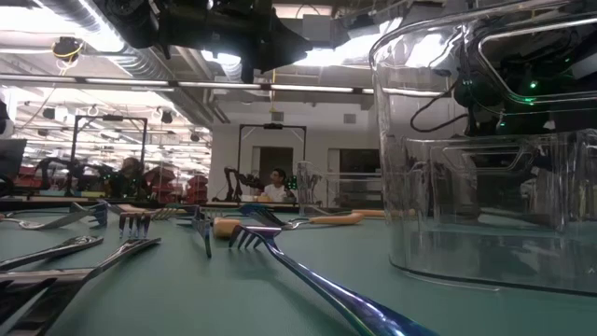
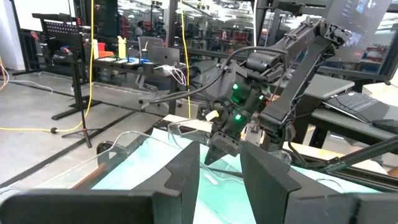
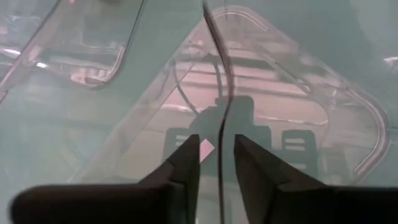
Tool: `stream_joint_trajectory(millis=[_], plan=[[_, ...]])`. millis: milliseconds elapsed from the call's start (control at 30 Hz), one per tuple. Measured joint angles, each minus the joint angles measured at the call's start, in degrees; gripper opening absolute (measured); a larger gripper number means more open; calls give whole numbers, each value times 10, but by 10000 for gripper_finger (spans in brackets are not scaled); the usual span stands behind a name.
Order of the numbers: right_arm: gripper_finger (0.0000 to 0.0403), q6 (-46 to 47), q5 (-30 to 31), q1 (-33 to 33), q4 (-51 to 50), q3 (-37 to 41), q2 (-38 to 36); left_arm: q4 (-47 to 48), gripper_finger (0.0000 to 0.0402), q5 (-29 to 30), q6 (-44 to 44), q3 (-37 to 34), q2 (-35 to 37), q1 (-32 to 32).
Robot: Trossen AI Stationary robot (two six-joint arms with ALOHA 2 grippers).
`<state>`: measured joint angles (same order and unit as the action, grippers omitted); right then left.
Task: Sort silverware by color (type)
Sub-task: Put the black fork into the center transparent bin, then put the orange fork into the top transparent bin
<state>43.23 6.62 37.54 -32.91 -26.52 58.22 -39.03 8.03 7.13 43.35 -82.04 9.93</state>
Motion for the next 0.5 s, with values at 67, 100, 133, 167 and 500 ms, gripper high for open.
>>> stream_joint_trajectory(millis=[67, 100, 133, 167, 500], plan=[[115, 0, 3, 0, 0, 0, 0, 0, 110, 0, 0, 0, 0, 0], [121, 0, 3, 0, 0, 0, 0, 0, 110, 0, 0, 0, 0, 0], [126, 0, 3, 0, 0, 0, 0, 0, 110, 0, 0, 0, 0, 0], [130, 0, 3, 0, 0, 0, 0, 0, 110, 0, 0, 0, 0, 0], [135, 0, -1, 0, 0, 0, -12, 0, 110, 0, 0, 0, 0, 0]])
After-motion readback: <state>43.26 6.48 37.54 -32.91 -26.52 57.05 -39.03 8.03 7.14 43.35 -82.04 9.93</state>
